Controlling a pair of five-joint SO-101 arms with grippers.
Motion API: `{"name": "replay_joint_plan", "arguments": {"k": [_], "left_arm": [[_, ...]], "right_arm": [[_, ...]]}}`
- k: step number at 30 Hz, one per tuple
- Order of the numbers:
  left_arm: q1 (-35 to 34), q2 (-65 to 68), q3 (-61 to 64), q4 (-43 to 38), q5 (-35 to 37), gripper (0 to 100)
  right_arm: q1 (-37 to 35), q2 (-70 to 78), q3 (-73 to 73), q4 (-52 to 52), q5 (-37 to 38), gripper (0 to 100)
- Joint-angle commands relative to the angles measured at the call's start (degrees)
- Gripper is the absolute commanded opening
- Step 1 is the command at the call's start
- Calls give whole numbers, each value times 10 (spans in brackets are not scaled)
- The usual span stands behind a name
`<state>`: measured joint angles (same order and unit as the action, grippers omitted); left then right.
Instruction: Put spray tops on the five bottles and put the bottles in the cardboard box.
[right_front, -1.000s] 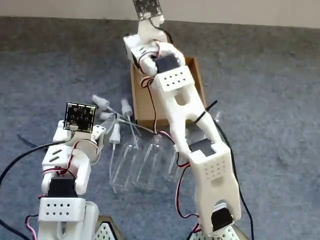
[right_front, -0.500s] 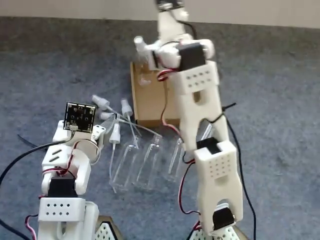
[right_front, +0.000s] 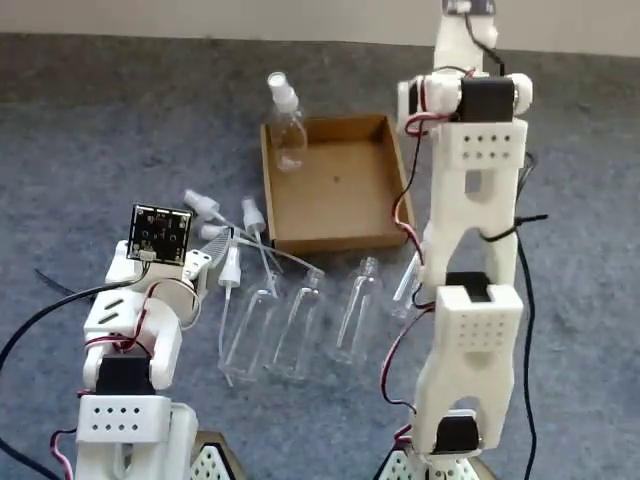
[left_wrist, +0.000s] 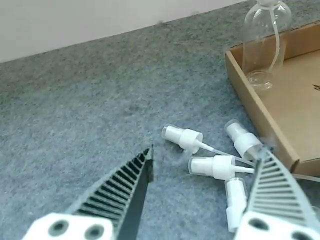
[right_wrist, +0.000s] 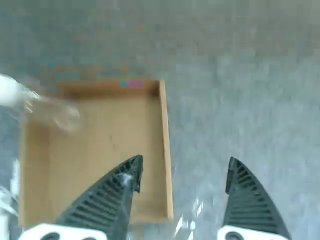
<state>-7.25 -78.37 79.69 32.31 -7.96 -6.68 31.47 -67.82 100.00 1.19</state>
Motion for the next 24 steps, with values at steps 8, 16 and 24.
{"name": "replay_joint_plan", "arguments": {"k": [8, 16, 24], "left_arm": [[-7, -2, -3, -16, 6, 294], [-7, -2, -3, -14, 6, 294], [-7, -2, -3, -13, 6, 294]], "right_arm": [[13, -300, 585, -109, 8, 214], [2, -429, 910, -329, -60, 214], [4, -393, 1011, -438, -92, 211]]}}
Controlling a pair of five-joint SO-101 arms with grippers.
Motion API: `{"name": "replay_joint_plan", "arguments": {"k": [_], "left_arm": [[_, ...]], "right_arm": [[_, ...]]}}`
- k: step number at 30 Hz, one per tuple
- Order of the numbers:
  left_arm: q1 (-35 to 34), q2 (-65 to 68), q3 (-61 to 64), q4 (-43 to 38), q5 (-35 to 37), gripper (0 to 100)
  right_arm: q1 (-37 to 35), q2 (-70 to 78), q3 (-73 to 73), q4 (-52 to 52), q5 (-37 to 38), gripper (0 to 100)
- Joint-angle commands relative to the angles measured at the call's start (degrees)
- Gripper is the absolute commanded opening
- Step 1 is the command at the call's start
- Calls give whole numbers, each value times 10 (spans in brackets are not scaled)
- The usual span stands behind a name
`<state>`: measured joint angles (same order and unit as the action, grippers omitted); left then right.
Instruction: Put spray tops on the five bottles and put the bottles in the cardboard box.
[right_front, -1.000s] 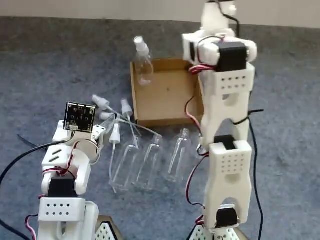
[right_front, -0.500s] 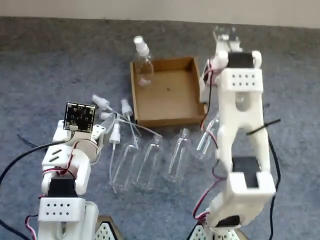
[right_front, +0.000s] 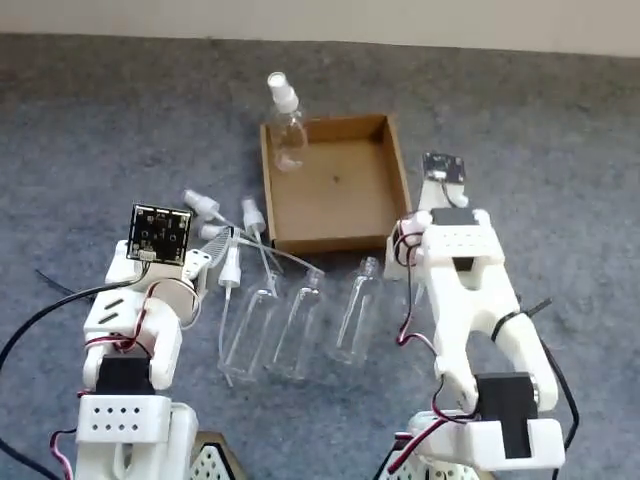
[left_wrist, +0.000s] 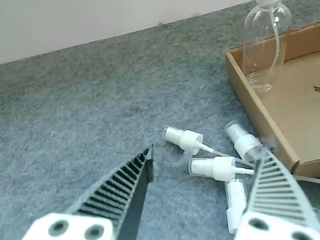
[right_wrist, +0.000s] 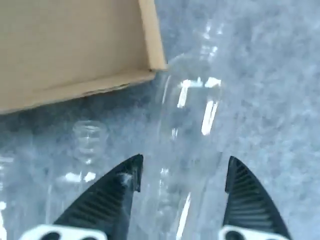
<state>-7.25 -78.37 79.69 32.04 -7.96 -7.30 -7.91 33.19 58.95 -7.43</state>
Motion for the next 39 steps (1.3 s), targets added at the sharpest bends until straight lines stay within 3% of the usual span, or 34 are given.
{"name": "replay_joint_plan", "arguments": {"k": [1, 8, 15, 19, 29, 36, 39], "left_arm": [[-7, -2, -3, -11, 6, 294], [-7, -2, -2, -11, 6, 294], [-7, -2, -2, -11, 6, 294], [13, -2, -3, -10, 6, 294], [23, 43, -77, 133, 3, 294], [22, 141, -134, 202, 3, 294], [22, 152, -131, 202, 3, 294]], "right_arm": [[18, 4, 2, -28, -5, 210], [152, 11, 7, -27, 139, 117], [325, 8, 2, 27, 346, 69], [362, 8, 7, 29, 423, 69], [412, 8, 45, -24, 483, 78], [381, 7, 44, 24, 482, 292], [356, 7, 34, 27, 441, 302]]}}
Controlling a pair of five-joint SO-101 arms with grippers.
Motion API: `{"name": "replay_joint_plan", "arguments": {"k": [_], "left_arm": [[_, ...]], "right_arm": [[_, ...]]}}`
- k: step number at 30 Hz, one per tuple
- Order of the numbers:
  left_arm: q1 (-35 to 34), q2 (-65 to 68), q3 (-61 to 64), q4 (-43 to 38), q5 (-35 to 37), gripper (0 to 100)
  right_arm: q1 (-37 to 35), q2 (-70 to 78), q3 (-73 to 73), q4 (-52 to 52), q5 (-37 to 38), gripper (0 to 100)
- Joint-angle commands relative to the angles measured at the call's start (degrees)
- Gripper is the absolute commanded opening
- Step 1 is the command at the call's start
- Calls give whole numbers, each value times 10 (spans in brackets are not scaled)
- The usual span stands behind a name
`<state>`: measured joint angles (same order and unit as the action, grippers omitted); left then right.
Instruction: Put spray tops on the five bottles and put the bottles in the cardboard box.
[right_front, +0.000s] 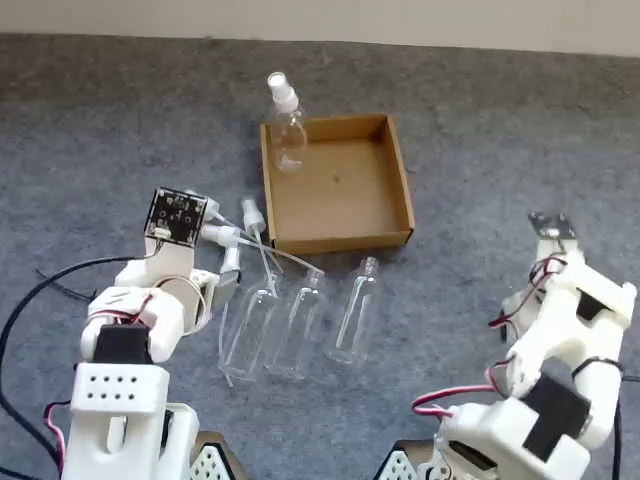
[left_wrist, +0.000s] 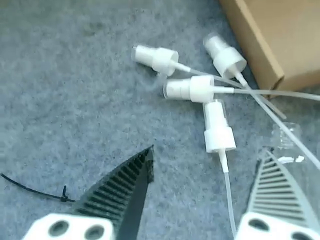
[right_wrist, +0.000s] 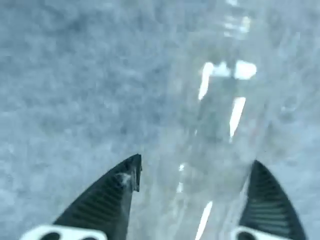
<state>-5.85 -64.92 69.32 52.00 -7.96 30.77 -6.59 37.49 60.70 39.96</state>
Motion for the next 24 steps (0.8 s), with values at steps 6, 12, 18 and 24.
{"name": "replay_joint_plan", "arguments": {"k": [6, 12, 18, 24], "left_arm": [[8, 18, 3, -6, 3, 294], [7, 17, 24, -39, 2, 294], [7, 17, 24, -39, 2, 294], [7, 17, 24, -40, 2, 294]], "right_arm": [[-56, 1, -130, 36, -113, 300], [-64, 2, -215, 86, -129, 300], [-64, 24, -224, 85, -126, 300], [-62, 146, -311, 116, -127, 300]]}}
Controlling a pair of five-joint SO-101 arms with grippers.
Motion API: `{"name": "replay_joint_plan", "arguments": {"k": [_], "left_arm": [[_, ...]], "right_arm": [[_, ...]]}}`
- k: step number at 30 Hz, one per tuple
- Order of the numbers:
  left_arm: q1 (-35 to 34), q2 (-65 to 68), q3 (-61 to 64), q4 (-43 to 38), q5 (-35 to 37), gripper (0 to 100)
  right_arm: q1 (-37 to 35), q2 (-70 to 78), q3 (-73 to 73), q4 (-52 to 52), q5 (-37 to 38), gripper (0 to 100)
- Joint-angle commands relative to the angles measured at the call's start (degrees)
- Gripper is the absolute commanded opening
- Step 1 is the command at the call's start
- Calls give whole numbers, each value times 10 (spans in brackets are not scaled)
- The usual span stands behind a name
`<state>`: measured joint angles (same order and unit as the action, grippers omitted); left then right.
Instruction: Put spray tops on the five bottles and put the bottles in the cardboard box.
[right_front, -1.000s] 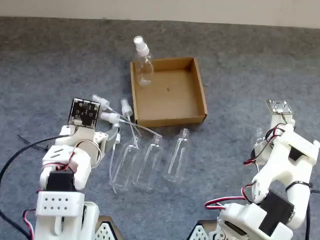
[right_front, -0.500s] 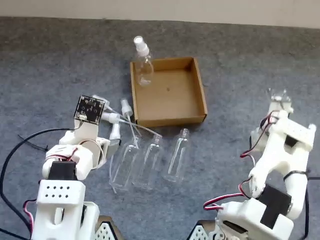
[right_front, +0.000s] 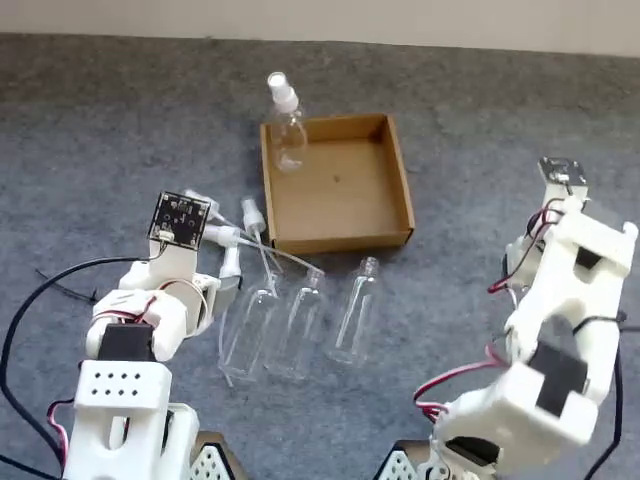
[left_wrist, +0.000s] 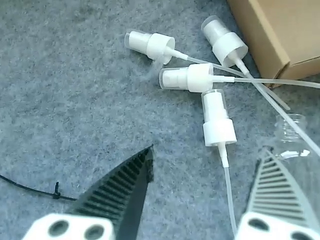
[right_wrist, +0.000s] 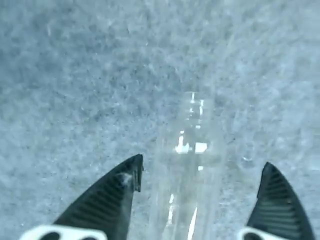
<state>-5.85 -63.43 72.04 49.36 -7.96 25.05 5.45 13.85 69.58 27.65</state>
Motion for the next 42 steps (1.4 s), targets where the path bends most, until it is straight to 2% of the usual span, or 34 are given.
{"name": "replay_joint_plan", "arguments": {"k": [1, 5, 10, 23, 29, 31, 36, 42], "left_arm": [[7, 2, -3, -13, 2, 294], [7, 2, -3, -15, 2, 294], [7, 2, -3, -15, 2, 294], [7, 2, -3, -15, 2, 294], [6, 2, -4, -13, 4, 294], [-15, 2, -12, -12, 5, 293], [-92, 8, -73, -2, 6, 293], [-107, 9, -145, 65, 5, 293]], "right_arm": [[-4, 38, -92, 36, -4, 300], [-7, 58, -136, 36, -3, 291], [-16, 72, -131, 36, -2, 220], [-2, 124, -130, 41, 25, 211], [-2, 121, -132, 41, 25, 59], [-2, 120, -133, 42, 23, 8], [-12, 95, -160, 86, 22, 5], [-42, -45, -152, 89, 5, 5]]}}
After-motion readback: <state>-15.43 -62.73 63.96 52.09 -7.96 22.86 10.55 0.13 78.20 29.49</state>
